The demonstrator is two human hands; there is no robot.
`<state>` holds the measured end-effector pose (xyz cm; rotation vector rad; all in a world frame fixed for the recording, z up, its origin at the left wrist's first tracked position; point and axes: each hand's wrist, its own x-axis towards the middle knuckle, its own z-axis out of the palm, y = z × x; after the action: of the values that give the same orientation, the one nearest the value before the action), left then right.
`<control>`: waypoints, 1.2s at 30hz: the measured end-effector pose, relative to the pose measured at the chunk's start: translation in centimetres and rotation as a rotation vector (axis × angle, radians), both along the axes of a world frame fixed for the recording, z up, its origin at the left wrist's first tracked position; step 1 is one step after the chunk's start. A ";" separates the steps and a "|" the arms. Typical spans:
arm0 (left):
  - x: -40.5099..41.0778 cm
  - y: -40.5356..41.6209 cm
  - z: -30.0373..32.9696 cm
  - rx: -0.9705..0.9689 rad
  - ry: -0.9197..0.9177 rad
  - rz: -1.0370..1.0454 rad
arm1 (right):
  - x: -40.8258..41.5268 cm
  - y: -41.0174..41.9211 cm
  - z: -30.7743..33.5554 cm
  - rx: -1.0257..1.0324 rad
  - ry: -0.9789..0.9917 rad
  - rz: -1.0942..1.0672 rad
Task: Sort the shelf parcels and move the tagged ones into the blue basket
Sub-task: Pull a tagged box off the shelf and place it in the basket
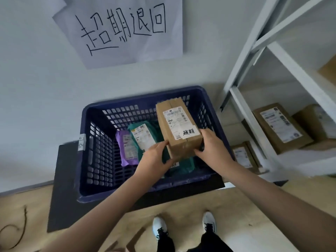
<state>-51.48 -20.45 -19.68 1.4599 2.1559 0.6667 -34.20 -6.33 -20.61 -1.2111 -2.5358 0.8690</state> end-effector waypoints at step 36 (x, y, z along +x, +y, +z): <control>-2.9 3.1 -3.5 -0.356 0.370 -0.067 | -1.4 3.2 -1.6 0.155 -0.396 0.290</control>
<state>-54.42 -17.31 -23.23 1.5356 2.3273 -0.0227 -35.63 -3.10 -22.25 -1.0716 -3.0858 0.5059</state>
